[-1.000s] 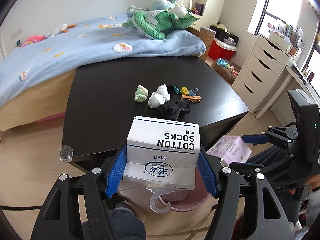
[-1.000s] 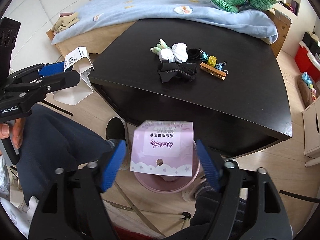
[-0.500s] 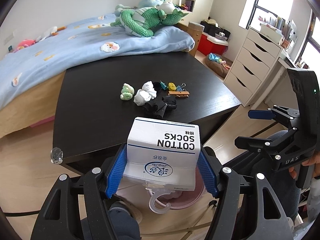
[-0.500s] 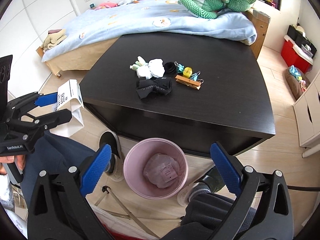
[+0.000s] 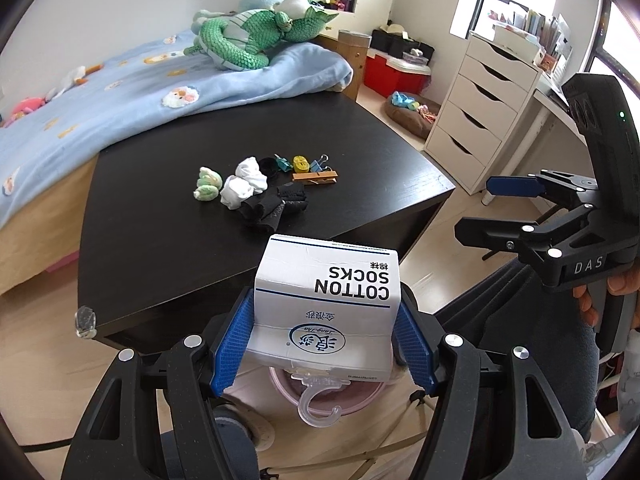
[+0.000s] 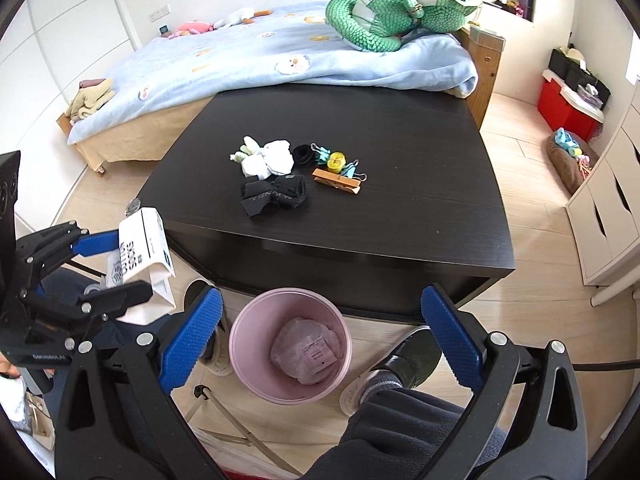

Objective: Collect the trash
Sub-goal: 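Carry both packages over the pink wastebasket and open both grippers, then grasp the black socks on the table with the right gripper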

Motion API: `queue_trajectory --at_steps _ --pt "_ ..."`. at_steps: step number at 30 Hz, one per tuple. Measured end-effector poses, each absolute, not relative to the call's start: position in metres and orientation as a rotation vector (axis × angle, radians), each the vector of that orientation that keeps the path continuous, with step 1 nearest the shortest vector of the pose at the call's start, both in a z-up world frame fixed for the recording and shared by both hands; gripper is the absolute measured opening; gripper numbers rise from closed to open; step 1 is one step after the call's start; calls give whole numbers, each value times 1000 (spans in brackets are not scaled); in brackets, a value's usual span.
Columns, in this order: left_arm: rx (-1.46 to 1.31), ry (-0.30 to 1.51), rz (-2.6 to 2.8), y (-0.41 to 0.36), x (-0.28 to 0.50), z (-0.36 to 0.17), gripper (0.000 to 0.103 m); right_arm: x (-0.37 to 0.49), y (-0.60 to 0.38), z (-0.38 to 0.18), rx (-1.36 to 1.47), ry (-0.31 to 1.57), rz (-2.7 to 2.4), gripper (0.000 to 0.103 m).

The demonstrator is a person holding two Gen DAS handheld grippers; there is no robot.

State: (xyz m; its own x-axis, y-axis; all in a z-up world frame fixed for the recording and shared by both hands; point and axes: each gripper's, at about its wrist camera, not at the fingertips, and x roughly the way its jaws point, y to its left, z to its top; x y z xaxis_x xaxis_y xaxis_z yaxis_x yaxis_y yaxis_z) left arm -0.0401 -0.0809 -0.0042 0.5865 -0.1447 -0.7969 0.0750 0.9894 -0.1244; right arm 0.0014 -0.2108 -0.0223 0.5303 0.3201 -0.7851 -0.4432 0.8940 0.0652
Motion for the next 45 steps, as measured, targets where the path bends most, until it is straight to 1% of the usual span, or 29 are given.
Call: queue_trajectory --at_steps 8,9,10,11,15,17,33,45 --pt "-64 959 -188 -99 -33 -12 67 1 -224 -18 -121 890 445 98" --pt "-62 966 -199 -101 -32 -14 71 1 -226 -17 -117 890 445 98" --pt "-65 966 -205 -102 -32 -16 87 1 -226 -17 -113 890 446 98" --pt "-70 955 -209 -103 -32 -17 90 2 -227 -17 -110 890 446 98" --pt "-81 975 -187 -101 -27 -22 92 2 -228 -18 -103 891 451 98" --pt "-83 970 -164 -99 -27 -22 95 2 -228 -19 -103 892 455 98" --pt "-154 930 -24 -60 -32 -11 95 5 -211 -26 -104 916 513 99" --pt "-174 894 19 -35 -29 3 95 29 -176 -23 -198 922 589 99"
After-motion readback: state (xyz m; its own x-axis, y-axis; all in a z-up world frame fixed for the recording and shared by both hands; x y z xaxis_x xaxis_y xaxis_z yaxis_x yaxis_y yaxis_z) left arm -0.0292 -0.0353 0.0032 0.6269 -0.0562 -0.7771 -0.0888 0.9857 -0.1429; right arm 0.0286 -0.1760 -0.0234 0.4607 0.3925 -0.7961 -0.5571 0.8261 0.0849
